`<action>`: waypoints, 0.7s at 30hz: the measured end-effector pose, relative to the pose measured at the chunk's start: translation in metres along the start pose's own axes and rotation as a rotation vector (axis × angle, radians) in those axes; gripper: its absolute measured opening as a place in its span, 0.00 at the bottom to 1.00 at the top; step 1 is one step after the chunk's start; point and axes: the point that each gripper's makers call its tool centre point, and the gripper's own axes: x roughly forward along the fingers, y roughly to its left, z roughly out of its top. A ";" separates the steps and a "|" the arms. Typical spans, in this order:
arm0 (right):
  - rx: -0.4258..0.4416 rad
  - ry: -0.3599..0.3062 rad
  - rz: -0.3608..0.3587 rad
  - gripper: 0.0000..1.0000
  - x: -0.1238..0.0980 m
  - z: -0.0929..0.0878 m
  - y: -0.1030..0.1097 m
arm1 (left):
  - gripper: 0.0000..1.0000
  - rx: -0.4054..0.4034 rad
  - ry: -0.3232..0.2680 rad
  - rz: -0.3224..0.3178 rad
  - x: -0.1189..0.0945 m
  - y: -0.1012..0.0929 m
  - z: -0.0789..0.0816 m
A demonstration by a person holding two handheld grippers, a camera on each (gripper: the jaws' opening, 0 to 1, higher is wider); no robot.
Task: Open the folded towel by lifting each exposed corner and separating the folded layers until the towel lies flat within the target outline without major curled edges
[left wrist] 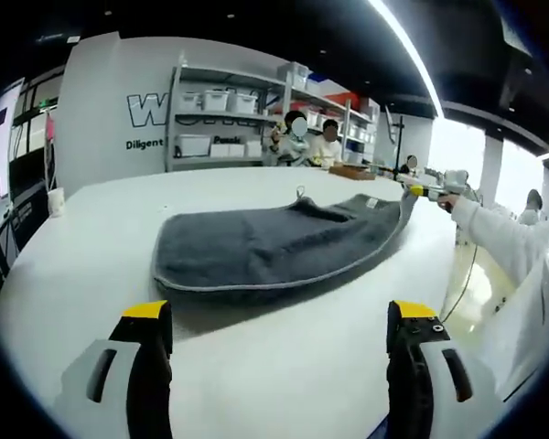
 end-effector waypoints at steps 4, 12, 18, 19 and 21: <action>0.001 0.029 -0.006 0.00 -0.018 -0.017 0.007 | 0.96 -0.003 0.002 -0.002 0.001 0.000 -0.002; 0.029 0.073 -0.015 0.00 -0.047 -0.044 0.024 | 0.95 -0.007 0.012 -0.021 0.004 -0.004 -0.006; 0.067 0.080 -0.026 0.00 -0.065 -0.057 0.033 | 0.95 -0.011 0.019 -0.022 0.005 -0.002 -0.009; 0.072 0.081 -0.028 0.00 -0.067 -0.059 0.034 | 0.95 -0.013 0.018 -0.023 0.005 -0.001 -0.009; 0.081 0.077 -0.034 0.00 -0.072 -0.062 0.036 | 0.95 -0.016 0.019 -0.024 0.005 0.000 -0.010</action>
